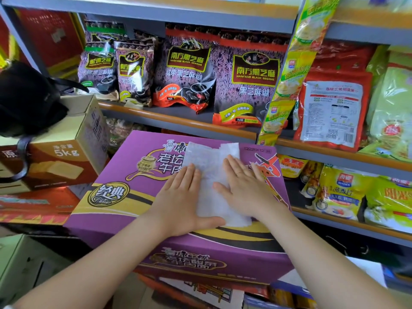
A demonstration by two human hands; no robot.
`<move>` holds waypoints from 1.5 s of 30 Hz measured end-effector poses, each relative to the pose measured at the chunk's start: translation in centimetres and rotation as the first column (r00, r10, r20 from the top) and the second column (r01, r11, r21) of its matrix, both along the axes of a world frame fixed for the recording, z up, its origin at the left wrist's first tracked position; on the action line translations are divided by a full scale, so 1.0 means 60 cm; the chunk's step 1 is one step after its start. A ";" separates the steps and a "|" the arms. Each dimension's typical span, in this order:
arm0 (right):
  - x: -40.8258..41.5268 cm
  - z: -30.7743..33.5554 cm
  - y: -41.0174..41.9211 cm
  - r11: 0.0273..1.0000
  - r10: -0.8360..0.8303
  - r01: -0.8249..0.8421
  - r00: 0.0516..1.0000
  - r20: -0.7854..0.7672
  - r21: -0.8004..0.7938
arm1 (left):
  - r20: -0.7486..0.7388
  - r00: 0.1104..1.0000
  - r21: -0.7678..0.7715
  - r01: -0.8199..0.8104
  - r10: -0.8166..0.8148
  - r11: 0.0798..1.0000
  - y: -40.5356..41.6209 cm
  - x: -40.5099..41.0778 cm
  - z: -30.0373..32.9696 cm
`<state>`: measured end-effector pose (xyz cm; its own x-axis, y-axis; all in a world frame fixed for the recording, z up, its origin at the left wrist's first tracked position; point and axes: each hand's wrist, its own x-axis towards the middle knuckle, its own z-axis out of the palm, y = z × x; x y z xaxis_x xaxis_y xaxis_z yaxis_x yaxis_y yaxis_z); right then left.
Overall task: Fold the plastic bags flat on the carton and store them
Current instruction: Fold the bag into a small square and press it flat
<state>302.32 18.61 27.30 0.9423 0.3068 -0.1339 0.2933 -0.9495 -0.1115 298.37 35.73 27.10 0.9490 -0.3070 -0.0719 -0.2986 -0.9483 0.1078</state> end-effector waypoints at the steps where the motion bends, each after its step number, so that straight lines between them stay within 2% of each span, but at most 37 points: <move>1: 0.013 0.000 -0.004 1.000 -0.004 0.004 1.000 -0.003 -0.001 | -0.001 1.000 0.004 0.000 0.000 1.000 0.000 -0.001 0.000; 8: 0.077 0.012 -0.017 0.999 -0.030 0.030 0.999 -0.023 -0.024 | -0.029 1.000 0.003 -0.011 0.011 1.000 -0.001 -0.006 0.009; 11: 0.044 0.028 -0.012 0.997 0.077 -0.078 0.991 0.114 0.006 | -0.031 0.999 -0.064 0.016 -0.018 0.998 0.006 -0.014 0.017; 13: -0.007 0.041 -0.021 0.965 0.219 -0.245 0.950 0.221 0.097 | 0.108 0.990 -0.150 0.109 -0.094 0.983 0.013 -0.024 0.018; 15: -0.052 0.048 -0.040 0.911 0.356 -0.385 0.915 0.191 0.146 | 0.305 0.937 -0.191 0.236 -0.171 0.953 0.024 -0.039 0.008; 17: -0.082 0.044 -0.062 0.877 0.446 -0.470 0.874 0.192 0.104 | 0.366 0.908 -0.195 0.290 -0.205 0.937 0.034 -0.052 -0.002; 20: -0.091 0.037 -0.079 0.864 0.487 -0.501 0.853 0.187 0.036 | 0.348 0.915 -0.199 0.285 -0.204 0.938 0.046 -0.058 -0.003; 23: -0.086 0.039 -0.077 0.869 0.489 -0.494 0.859 0.152 -0.005 | 0.311 0.918 -0.125 0.298 -0.248 0.946 0.055 -0.052 0.008; 25: -0.085 0.038 -0.073 0.862 0.505 -0.502 0.841 0.194 -0.069 | 0.273 0.926 -0.097 0.296 -0.260 0.950 0.060 -0.047 0.016; 29: -0.084 0.045 -0.057 0.892 0.452 -0.442 0.874 0.178 -0.094 | 0.248 0.937 -0.122 0.282 -0.246 0.952 0.060 -0.038 0.025; 31: -0.076 0.048 -0.049 0.932 0.354 -0.362 0.919 0.172 0.014 | 0.240 0.940 -0.141 0.281 -0.243 0.949 0.057 -0.033 0.026; 33: -0.070 0.049 -0.045 0.948 0.221 -0.250 0.963 0.157 0.199 | 0.188 0.951 -0.188 0.281 -0.246 0.941 0.060 -0.024 0.030; 36: -0.078 0.048 -0.042 0.920 0.063 -0.084 0.996 0.067 0.383 | 0.130 0.947 -0.287 0.319 -0.293 0.903 0.074 -0.013 0.035; 39: -0.109 0.046 -0.036 0.842 -0.083 0.094 0.996 -0.045 0.531 | 0.140 0.926 -0.366 0.378 -0.351 0.850 0.086 -0.018 0.031; 41: -0.137 0.044 -0.039 0.726 -0.046 0.148 0.985 -0.168 0.671 | 0.167 0.943 -0.476 0.333 -0.288 0.814 0.089 -0.041 0.025; 43: -0.168 0.049 -0.047 0.580 0.129 0.152 0.953 -0.275 0.800 | 0.188 0.958 -0.587 0.288 -0.218 0.757 0.091 -0.064 0.018; 44: -0.184 0.054 -0.050 0.550 0.209 0.129 0.935 -0.285 0.825 | 0.205 0.959 -0.616 0.282 -0.197 0.735 0.092 -0.074 0.016; 45: -0.196 0.056 -0.051 0.564 0.246 0.104 0.926 -0.287 0.819 | 0.221 0.957 -0.637 0.287 -0.187 0.715 0.092 -0.082 0.015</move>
